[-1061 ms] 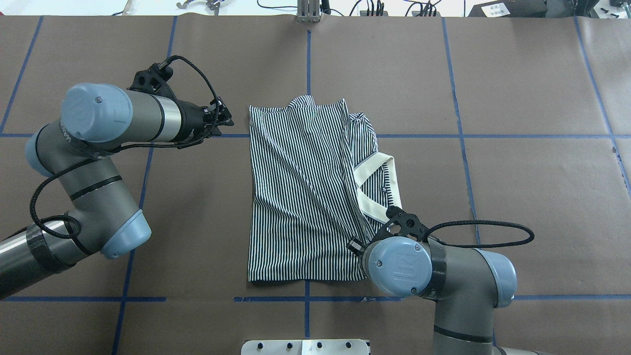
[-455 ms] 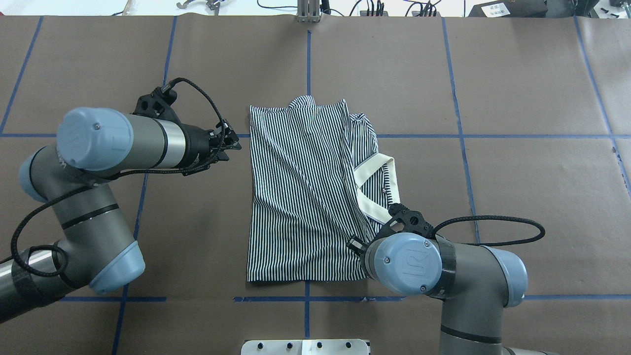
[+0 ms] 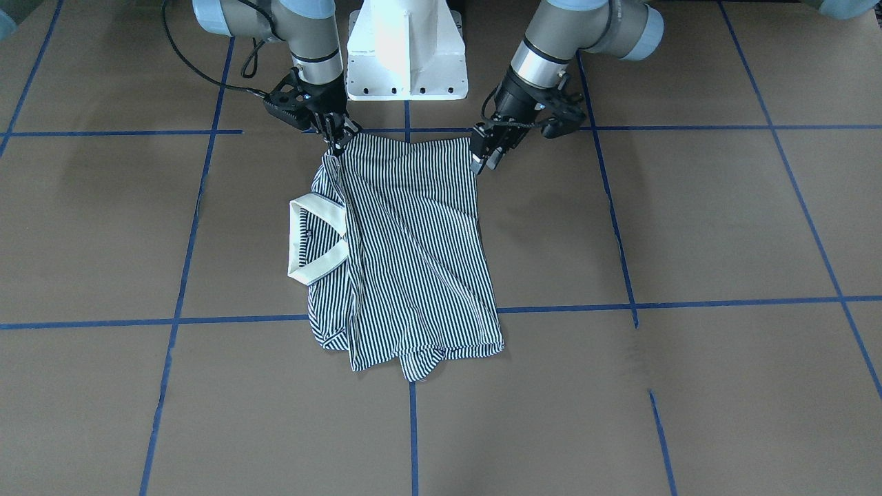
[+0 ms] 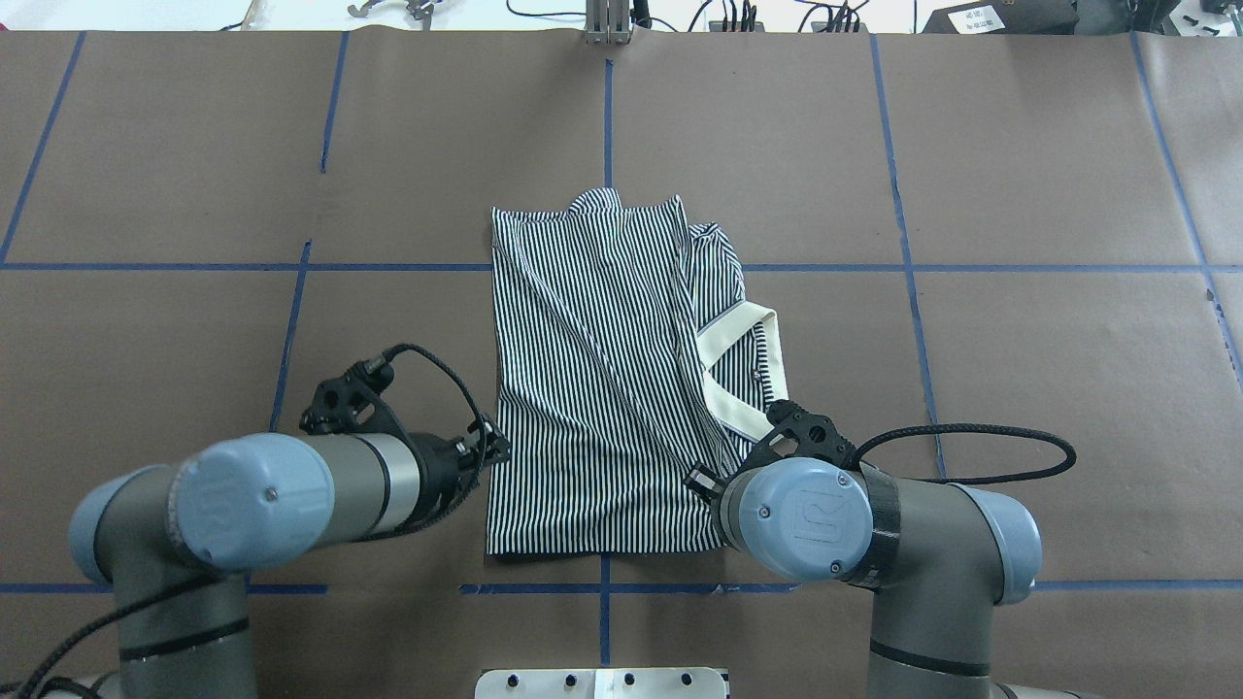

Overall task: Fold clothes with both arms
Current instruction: 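Lower the left gripper to the shirt edge nearest the robot and grasp it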

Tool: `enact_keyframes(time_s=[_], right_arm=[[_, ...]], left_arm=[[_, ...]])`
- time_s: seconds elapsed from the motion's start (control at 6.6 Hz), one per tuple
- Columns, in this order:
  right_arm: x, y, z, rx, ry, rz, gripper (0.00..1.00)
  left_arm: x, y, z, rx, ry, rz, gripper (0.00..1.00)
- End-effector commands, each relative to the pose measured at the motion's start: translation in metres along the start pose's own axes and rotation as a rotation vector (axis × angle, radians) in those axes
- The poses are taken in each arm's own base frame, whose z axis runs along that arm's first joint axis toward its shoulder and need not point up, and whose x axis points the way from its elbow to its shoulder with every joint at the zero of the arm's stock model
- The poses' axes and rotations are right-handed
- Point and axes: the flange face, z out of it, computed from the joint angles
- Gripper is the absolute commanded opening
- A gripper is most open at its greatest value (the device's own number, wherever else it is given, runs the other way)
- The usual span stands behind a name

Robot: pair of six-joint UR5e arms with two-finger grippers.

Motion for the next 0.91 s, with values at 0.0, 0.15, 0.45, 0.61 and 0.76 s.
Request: enact_keyframes(time_s=[0.0,0.15,0.45,0.61,0.76], right_arm=[[0.0,0.001,0.0,-0.001,-0.001,-0.001,0.0],[0.0,0.001,0.0,0.0,0.001,-0.001,0.0],[0.0,0.001,0.0,-0.002,0.0,-0.001,0.0],[0.0,0.001,0.0,-0.001,0.001,-0.001,0.0],[0.0,0.001,0.0,-0.002,0.0,-0.001,0.0]], left_arm=[[-0.026,0.034,0.017,0.013,-0.09,0.003,0.54],[-0.033,0.043,0.021,0.006,-0.111,0.011,0.55],[-0.035,0.053,0.033,0.002,-0.129,0.021,0.55],[-0.035,0.049,0.034,0.008,-0.129,0.022,0.54],[-0.035,0.047,0.036,0.014,-0.131,0.023,0.54]])
